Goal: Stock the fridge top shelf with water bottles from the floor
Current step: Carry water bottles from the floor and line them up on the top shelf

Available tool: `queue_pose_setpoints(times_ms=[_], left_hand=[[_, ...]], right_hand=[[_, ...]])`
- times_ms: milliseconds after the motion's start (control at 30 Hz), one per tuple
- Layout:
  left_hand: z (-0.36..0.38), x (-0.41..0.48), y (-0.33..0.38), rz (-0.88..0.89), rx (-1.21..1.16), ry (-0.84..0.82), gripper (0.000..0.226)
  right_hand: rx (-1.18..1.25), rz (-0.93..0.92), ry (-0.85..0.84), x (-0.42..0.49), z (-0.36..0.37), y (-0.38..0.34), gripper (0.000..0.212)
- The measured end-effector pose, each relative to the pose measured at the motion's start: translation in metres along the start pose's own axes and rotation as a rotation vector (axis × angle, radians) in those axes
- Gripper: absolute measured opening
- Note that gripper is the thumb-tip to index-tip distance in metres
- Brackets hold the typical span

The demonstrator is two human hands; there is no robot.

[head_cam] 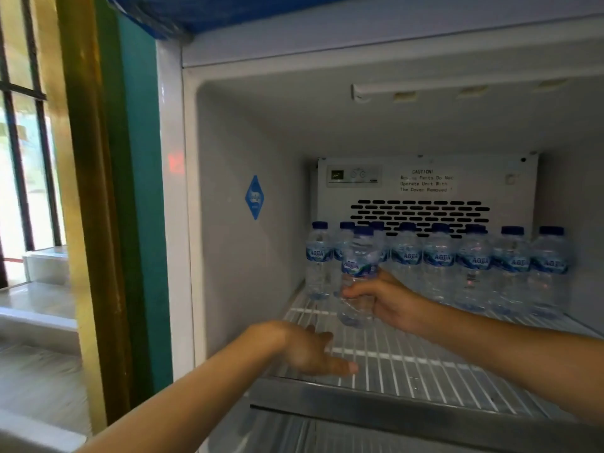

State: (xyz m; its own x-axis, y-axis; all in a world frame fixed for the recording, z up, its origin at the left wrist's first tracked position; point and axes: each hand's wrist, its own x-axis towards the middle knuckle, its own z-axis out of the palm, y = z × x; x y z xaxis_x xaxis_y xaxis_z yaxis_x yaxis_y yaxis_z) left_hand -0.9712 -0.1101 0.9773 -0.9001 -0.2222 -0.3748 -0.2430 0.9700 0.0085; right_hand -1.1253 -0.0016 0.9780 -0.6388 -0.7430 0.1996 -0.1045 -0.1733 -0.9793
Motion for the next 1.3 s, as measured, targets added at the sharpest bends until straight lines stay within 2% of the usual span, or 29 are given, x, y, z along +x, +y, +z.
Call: queue_pose_setpoints(times_ms=[100, 200, 300, 433, 600, 667, 767, 867, 1000, 1167, 1300], left_hand=[[0.013, -0.001, -0.008, 0.032, -0.136, 0.002, 0.088], [0.019, -0.003, -0.009, 0.074, -0.158, 0.069, 0.084], [0.016, -0.009, -0.01, 0.124, -0.269, 0.183, 0.081], [0.016, -0.016, -0.008, 0.208, -0.35, 0.311, 0.066], [0.018, -0.016, -0.005, 0.224, -0.333, 0.317, 0.064], [0.017, -0.017, -0.004, 0.246, -0.344, 0.331, 0.064], [0.016, -0.018, -0.003, 0.267, -0.327, 0.335, 0.058], [0.015, -0.018, -0.003, 0.266, -0.321, 0.34, 0.054], [0.015, -0.018, -0.004, 0.265, -0.318, 0.349, 0.052], [0.015, -0.016, -0.004, 0.271, -0.305, 0.356, 0.053], [0.017, -0.014, -0.005, 0.275, -0.297, 0.357, 0.052]], right_hand=[[-0.045, 0.007, -0.026, 0.022, 0.026, 0.001, 0.037], [-0.047, 0.019, -0.05, 0.043, 0.045, 0.01, 0.045], [-0.057, 0.001, -0.048, 0.053, 0.054, 0.016, 0.049], [-0.073, -0.039, 0.0, 0.054, 0.051, 0.027, 0.054], [-0.203, -0.032, 0.224, 0.047, 0.049, 0.042, 0.063], [-0.243, -0.063, 0.265, 0.045, 0.05, 0.042, 0.063], [-0.261, -0.1, 0.281, 0.045, 0.05, 0.044, 0.053], [-0.286, -0.104, 0.3, 0.047, 0.049, 0.045, 0.055], [-0.283, -0.098, 0.28, 0.049, 0.048, 0.043, 0.042], [-0.35, -0.084, 0.315, 0.055, 0.05, 0.044, 0.061], [-0.373, -0.082, 0.302, 0.055, 0.05, 0.043, 0.061]])
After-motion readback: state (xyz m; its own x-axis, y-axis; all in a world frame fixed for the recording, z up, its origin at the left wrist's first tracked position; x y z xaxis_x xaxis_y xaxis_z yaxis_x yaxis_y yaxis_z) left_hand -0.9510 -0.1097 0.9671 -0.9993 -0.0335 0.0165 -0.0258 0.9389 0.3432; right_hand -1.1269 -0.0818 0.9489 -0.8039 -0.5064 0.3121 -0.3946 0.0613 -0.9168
